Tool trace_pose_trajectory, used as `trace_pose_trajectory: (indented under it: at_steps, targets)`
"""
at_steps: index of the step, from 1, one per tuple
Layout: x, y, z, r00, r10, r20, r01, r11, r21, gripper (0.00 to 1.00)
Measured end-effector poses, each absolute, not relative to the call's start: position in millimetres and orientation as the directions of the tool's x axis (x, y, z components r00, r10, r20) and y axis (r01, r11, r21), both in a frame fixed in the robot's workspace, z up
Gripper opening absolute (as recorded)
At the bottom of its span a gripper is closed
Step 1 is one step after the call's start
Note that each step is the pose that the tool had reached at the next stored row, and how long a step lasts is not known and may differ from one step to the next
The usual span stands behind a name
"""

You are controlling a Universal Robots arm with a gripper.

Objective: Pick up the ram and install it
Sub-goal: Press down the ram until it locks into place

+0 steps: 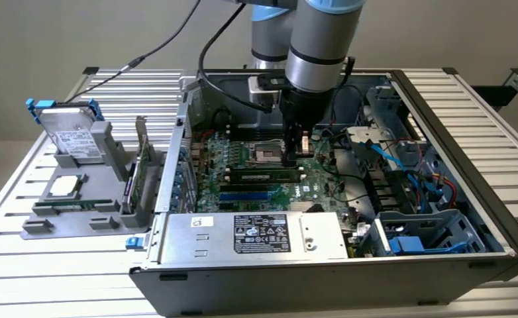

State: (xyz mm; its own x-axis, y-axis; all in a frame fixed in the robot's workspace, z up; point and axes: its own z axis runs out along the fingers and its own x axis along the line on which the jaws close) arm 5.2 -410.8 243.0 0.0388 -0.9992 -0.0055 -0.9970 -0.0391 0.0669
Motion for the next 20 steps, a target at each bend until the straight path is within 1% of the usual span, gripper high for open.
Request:
trace_pose_trajectory:
  at_steps: [7, 20]
  targets:
    - [5.2, -408.1, 232.9, 0.030, -1.000, -0.005, -0.997, -0.030, 0.067, 0.10]
    - [5.0, -408.5, 233.2, 0.029, -1.000, -0.005, -0.997, -0.029, 0.067, 0.10]
